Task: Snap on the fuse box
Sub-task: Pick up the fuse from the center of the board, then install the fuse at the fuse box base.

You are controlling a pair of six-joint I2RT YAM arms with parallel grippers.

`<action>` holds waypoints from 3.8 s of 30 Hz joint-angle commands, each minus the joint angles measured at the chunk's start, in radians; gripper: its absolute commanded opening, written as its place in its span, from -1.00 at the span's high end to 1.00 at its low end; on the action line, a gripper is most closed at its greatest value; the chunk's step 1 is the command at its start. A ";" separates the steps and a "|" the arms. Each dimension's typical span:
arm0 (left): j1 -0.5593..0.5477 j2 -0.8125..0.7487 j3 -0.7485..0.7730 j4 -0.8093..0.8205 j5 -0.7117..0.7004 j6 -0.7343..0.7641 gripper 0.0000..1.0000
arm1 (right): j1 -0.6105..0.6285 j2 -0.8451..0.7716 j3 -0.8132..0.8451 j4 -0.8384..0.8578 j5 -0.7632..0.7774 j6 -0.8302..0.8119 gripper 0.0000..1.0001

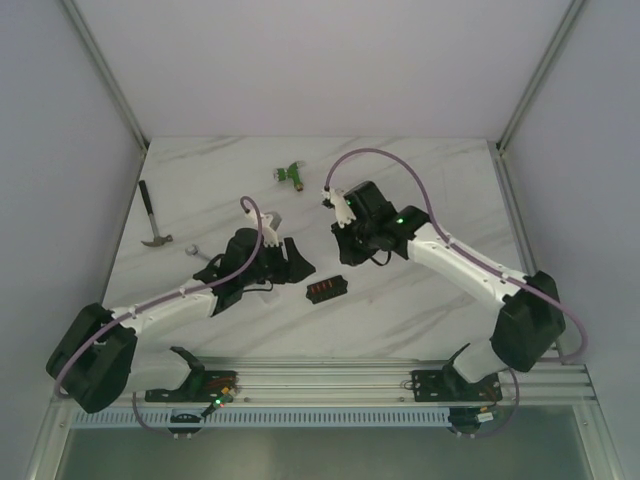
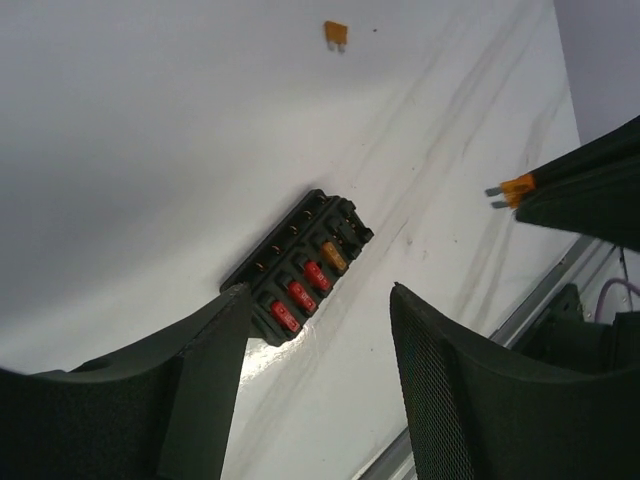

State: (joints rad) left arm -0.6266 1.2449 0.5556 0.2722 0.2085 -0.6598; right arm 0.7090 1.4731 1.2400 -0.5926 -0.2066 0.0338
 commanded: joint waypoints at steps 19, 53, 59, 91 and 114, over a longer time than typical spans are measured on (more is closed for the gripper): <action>0.002 0.159 0.020 -0.035 0.040 -0.186 -0.28 | 0.154 0.213 -0.020 0.032 0.323 0.377 1.00; -0.018 0.249 0.021 -0.045 0.061 -0.215 -0.03 | 0.163 0.268 -0.086 0.083 0.359 0.383 1.00; -0.021 0.253 0.022 -0.047 0.060 -0.216 -0.02 | 0.164 0.251 -0.088 0.096 0.363 0.387 1.00; -0.021 0.263 0.031 -0.067 0.048 -0.216 0.06 | 0.164 0.233 -0.097 0.124 0.352 0.374 1.00; -0.021 0.271 0.041 -0.073 0.053 -0.213 0.10 | 0.163 0.245 -0.108 0.136 0.353 0.382 1.00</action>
State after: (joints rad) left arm -0.6437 1.5028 0.5785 0.2302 0.2611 -0.8749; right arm 0.8661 1.7145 1.1503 -0.4637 0.1318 0.4076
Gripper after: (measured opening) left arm 0.453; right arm 0.136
